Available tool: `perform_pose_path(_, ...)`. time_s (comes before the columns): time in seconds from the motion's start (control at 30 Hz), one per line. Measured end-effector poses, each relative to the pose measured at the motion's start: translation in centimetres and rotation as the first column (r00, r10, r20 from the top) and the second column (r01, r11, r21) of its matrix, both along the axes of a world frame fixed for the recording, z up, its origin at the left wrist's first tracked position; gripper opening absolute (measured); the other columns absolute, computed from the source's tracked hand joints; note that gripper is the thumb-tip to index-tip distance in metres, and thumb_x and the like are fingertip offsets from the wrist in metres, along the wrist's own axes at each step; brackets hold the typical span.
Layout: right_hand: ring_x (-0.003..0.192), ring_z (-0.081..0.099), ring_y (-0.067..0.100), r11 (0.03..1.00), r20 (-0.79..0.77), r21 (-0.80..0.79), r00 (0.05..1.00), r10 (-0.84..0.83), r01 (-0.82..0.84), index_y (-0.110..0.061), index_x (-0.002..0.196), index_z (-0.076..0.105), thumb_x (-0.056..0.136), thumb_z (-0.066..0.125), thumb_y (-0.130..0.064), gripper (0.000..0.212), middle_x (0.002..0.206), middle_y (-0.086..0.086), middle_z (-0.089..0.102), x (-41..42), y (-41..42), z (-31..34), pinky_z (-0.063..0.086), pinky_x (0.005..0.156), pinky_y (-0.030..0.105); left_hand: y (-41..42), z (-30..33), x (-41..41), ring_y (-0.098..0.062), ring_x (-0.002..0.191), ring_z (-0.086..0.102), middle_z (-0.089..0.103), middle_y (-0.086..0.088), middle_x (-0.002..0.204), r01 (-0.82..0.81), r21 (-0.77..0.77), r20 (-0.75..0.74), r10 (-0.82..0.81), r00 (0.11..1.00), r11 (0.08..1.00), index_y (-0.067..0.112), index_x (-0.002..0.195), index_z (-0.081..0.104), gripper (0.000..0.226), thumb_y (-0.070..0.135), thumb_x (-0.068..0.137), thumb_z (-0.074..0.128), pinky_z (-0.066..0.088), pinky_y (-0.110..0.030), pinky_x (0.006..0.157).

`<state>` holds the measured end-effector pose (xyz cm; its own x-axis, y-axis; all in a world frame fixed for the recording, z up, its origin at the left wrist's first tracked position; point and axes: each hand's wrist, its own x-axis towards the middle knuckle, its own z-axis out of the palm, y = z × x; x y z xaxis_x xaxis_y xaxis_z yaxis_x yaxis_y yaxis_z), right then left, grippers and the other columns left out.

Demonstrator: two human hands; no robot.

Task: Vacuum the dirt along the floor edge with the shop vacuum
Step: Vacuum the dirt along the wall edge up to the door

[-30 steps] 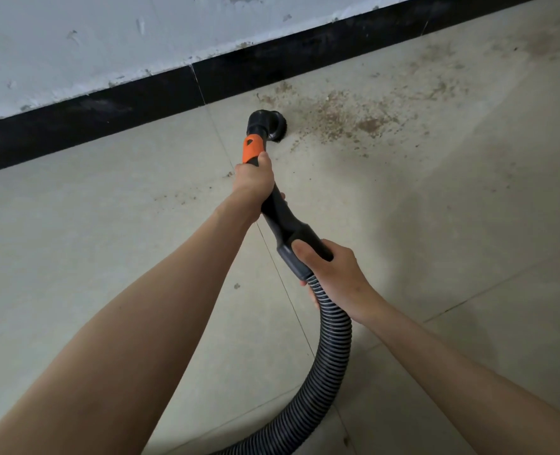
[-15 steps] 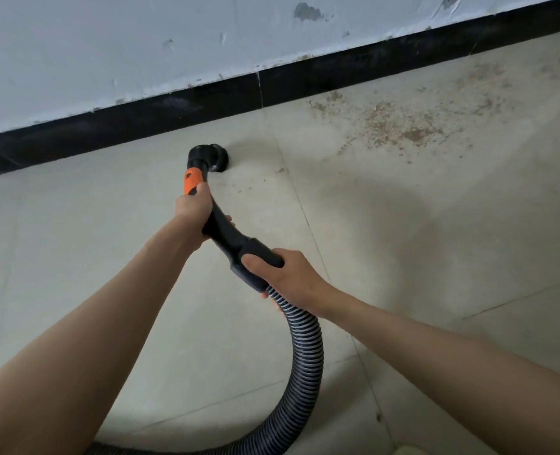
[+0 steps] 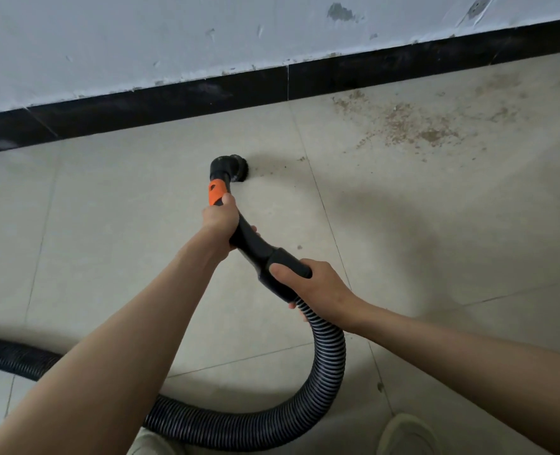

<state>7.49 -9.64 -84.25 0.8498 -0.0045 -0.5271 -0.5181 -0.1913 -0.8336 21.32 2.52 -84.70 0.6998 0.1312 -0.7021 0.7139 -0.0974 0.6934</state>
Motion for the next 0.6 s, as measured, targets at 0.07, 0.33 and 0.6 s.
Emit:
perform_pose_path(0.07,0.041,0.052,0.002,1.000,0.000,0.000,1.000,-0.017,0.017,-0.011,0.079,0.055,0.087,0.063,-0.047,0.038,0.067,0.003,0.061,-0.4,-0.3,0.1,0.046,0.052,0.026,-0.7,0.0,-0.1,-0.025,0.060,0.059,0.050,-0.011,0.085,0.015,0.005,-0.002,-0.015,1.000,1.000,0.005,0.132,0.033,0.046,0.038,0.100,0.035,0.053,-0.036,0.060)
perform_pose_path(0.33,0.040,0.052,0.000,0.997,0.000,0.031,0.997,-0.077,0.077,-0.013,0.078,0.054,0.088,0.061,-0.046,0.035,0.067,0.003,0.060,-1.8,-1.6,-0.3,0.044,0.052,0.023,-2.7,-0.4,-0.4,-0.025,0.059,0.060,0.051,-0.014,0.100,0.072,-0.001,-0.009,-0.072,0.997,0.997,0.005,0.128,0.033,0.041,0.034,0.099,0.036,0.056,-0.038,0.064)
perform_pose_path(0.6,0.041,0.053,0.003,0.980,-0.001,0.065,0.982,-0.188,0.188,-0.004,0.087,0.057,0.088,0.061,-0.043,0.038,0.068,0.007,0.059,-2.6,-4.1,-0.9,0.044,0.050,0.024,-6.6,-0.5,-0.4,-0.024,0.057,0.060,0.052,-0.013,0.091,0.158,-0.013,0.008,-0.158,0.987,0.987,0.002,0.126,0.035,0.041,0.033,0.099,0.035,0.057,-0.038,0.064)
